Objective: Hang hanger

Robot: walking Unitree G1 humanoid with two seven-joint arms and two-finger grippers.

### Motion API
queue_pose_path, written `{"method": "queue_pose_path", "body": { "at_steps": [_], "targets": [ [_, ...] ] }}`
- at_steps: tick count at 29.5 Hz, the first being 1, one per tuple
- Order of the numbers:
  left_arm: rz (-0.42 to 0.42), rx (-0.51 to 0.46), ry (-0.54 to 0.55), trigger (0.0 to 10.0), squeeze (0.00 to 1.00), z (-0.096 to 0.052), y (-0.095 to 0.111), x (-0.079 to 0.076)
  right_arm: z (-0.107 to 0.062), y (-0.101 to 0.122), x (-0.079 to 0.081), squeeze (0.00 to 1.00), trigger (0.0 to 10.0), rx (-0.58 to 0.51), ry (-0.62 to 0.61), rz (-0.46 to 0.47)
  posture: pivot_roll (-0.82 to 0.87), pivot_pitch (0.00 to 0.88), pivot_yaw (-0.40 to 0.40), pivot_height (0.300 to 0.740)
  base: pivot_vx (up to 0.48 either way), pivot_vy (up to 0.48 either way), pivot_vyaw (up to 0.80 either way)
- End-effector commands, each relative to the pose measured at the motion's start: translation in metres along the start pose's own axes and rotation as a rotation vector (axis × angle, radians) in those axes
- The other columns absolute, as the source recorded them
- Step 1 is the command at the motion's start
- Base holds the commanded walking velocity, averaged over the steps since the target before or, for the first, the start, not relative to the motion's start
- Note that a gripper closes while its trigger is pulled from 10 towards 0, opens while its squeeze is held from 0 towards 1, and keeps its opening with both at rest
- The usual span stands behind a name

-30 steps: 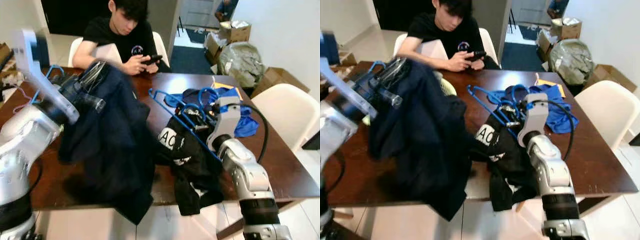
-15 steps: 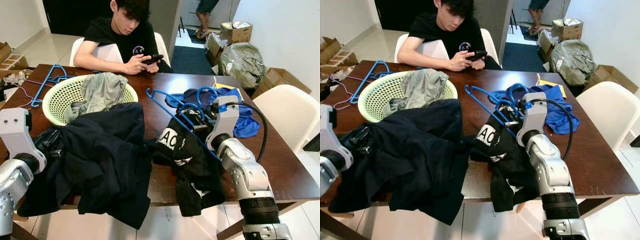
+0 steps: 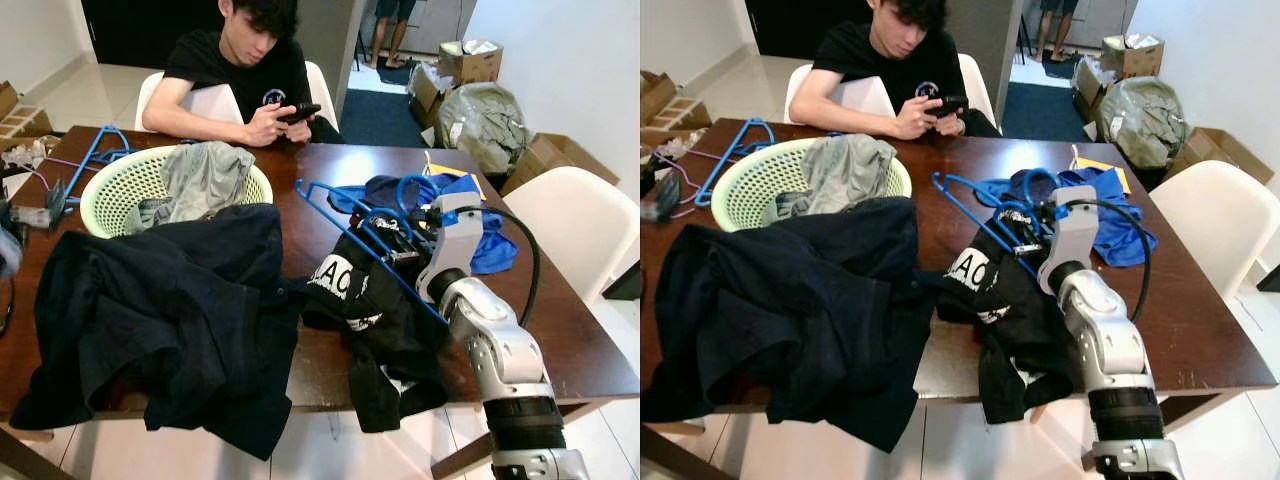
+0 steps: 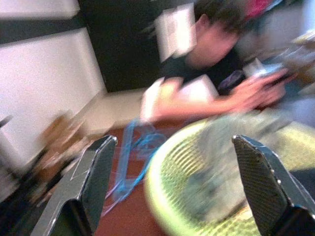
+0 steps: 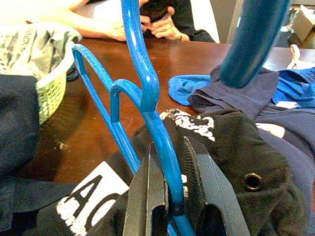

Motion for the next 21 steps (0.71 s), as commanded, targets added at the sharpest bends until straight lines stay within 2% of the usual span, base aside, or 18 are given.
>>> {"method": "queue_pose_path", "body": {
  "at_steps": [1,3,4,6,7,8,9,11,12,14,15,16,17,18,19,21],
  "targets": [
    [-0.068,-0.052,-0.140,10.0,1.00,-0.003,0.016,-0.018,-0.001,0.000,-0.003,0.00,10.0,-0.003,-0.002,0.015,0.11,0.053,-0.089,0.740,0.000,0.000,0.00],
    [-0.068,-0.052,-0.140,10.0,1.00,-0.003,0.016,-0.018,-0.001,0.000,-0.003,0.00,10.0,-0.003,-0.002,0.015,0.11,0.053,-0.089,0.740,0.000,0.000,0.00],
    [-0.107,-0.096,-0.227,10.0,0.00,-0.008,0.027,-0.033,-0.001,0.001,-0.004,0.00,10.0,-0.009,-0.005,0.024,0.11,0.053,-0.087,0.740,0.000,0.000,0.00],
    [-0.107,-0.096,-0.227,10.0,0.00,-0.008,0.027,-0.033,-0.001,0.001,-0.004,0.00,10.0,-0.009,-0.005,0.024,0.11,0.053,-0.087,0.740,0.000,0.000,0.00],
    [-0.135,-0.121,-0.262,10.0,0.00,-0.012,0.035,-0.046,-0.001,0.001,-0.003,0.00,10.0,-0.013,-0.001,0.032,0.12,0.057,-0.090,0.740,0.000,0.000,0.00],
    [-0.135,-0.121,-0.262,10.0,0.00,-0.012,0.035,-0.046,-0.001,0.001,-0.003,0.00,10.0,-0.013,-0.001,0.032,0.12,0.057,-0.090,0.740,0.000,0.000,0.00],
    [-0.154,-0.125,-0.255,10.0,0.00,-0.015,0.038,-0.058,-0.001,0.001,-0.002,0.00,10.0,-0.014,0.005,0.042,0.12,0.057,-0.090,0.740,0.000,0.000,0.00],
    [-0.154,-0.125,-0.255,10.0,0.00,-0.015,0.038,-0.058,-0.001,0.001,-0.002,0.00,10.0,-0.014,0.005,0.042,0.12,0.057,-0.090,0.740,0.000,0.000,0.00],
    [-0.164,-0.105,-0.237,10.0,0.00,-0.016,0.036,-0.073,-0.001,0.000,0.000,0.00,10.0,-0.015,0.016,0.055,0.12,0.058,-0.094,0.740,0.000,0.000,0.00],
    [-0.164,-0.105,-0.237,10.0,0.00,-0.016,0.036,-0.073,-0.001,0.000,0.000,0.00,10.0,-0.015,0.016,0.055,0.12,0.058,-0.094,0.740,0.000,0.000,0.00],
    [-0.149,-0.073,-0.218,10.0,0.00,-0.016,0.032,-0.092,0.000,0.000,0.003,0.00,10.0,-0.019,0.031,0.067,0.13,0.054,-0.097,0.740,-0.262,0.000,0.00],
    [-0.149,-0.073,-0.218,10.0,0.00,-0.016,0.032,-0.092,0.000,0.000,0.003,0.00,10.0,-0.019,0.031,0.067,0.13,0.054,-0.097,0.740,-0.262,0.000,0.00],
    [-0.079,-0.016,-0.209,10.0,0.00,-0.017,0.021,-0.119,0.003,0.002,0.012,0.00,10.0,-0.029,0.073,0.089,0.14,0.054,-0.100,0.740,-0.304,0.000,0.00],
    [-0.079,-0.016,-0.209,10.0,0.00,-0.017,0.021,-0.119,0.003,0.002,0.012,0.00,10.0,-0.029,0.073,0.089,0.14,0.054,-0.100,0.740,-0.304,0.000,0.00],
    [-0.047,0.023,-0.204,10.0,0.00,-0.020,0.013,-0.138,0.004,0.004,0.022,0.00,10.0,-0.036,0.117,0.111,0.14,0.053,-0.102,0.740,-0.304,0.000,0.00],
    [-0.047,0.023,-0.204,10.0,0.00,-0.020,0.013,-0.138,0.004,0.004,0.022,0.00,10.0,-0.036,0.117,0.111,0.14,0.053,-0.102,0.740,-0.304,0.000,0.00]
  ]
}}
Point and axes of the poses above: a point about 5 cm out from each wrist's last joint towards the gripper, its own z axis pointing out of the wrist towards the gripper, its own y axis along the axis of the wrist's last joint, x = y × z, the point moved 3 cm from there along z, pointing out of the wrist towards the gripper, and after that the axes turned 14 degrees about z, right-handed, at the moved point
